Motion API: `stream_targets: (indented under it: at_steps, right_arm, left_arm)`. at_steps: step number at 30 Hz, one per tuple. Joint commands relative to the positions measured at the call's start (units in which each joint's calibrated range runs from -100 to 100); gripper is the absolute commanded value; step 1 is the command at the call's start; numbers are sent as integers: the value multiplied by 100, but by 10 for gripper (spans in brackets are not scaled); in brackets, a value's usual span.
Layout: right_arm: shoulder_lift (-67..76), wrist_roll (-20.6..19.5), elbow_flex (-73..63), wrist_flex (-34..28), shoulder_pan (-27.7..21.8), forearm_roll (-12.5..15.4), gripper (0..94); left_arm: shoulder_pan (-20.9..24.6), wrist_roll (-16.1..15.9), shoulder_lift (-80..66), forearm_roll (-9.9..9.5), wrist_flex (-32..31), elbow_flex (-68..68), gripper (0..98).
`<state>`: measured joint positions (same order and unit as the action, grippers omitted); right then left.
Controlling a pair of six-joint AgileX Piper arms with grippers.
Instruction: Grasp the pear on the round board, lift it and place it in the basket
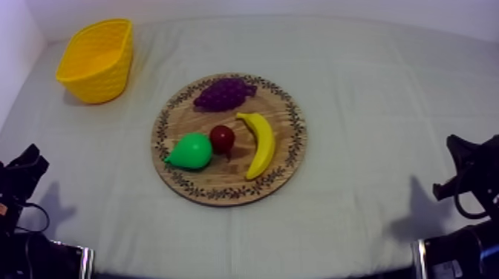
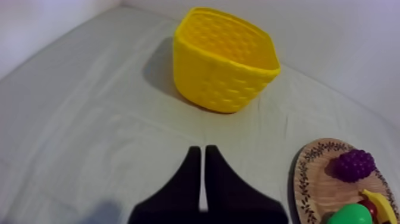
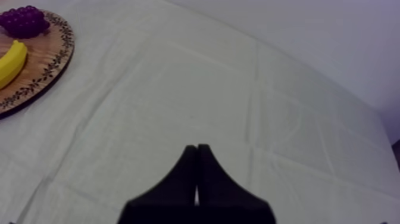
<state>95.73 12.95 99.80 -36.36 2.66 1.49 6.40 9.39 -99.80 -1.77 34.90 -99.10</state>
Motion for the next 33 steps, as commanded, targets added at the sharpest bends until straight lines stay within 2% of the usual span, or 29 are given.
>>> stream_targets:
  at_steps: [1, 18, 24, 33]
  right_arm:
    - [3, 6, -2, -2, 2, 0, 4]
    - [3, 1, -2, -2, 2, 0, 4]
    - [3, 3, -2, -2, 2, 0, 4]
    - [3, 3, -2, -2, 2, 0, 4]
  left_arm:
    - [0, 6, -3, -1, 3, -1, 0]
    - [0, 6, -3, -1, 3, -1, 0]
    - [-43, 140, -3, 5, 20, 2, 0]
    - [-709, -265, -1, 61, 65, 46, 0]
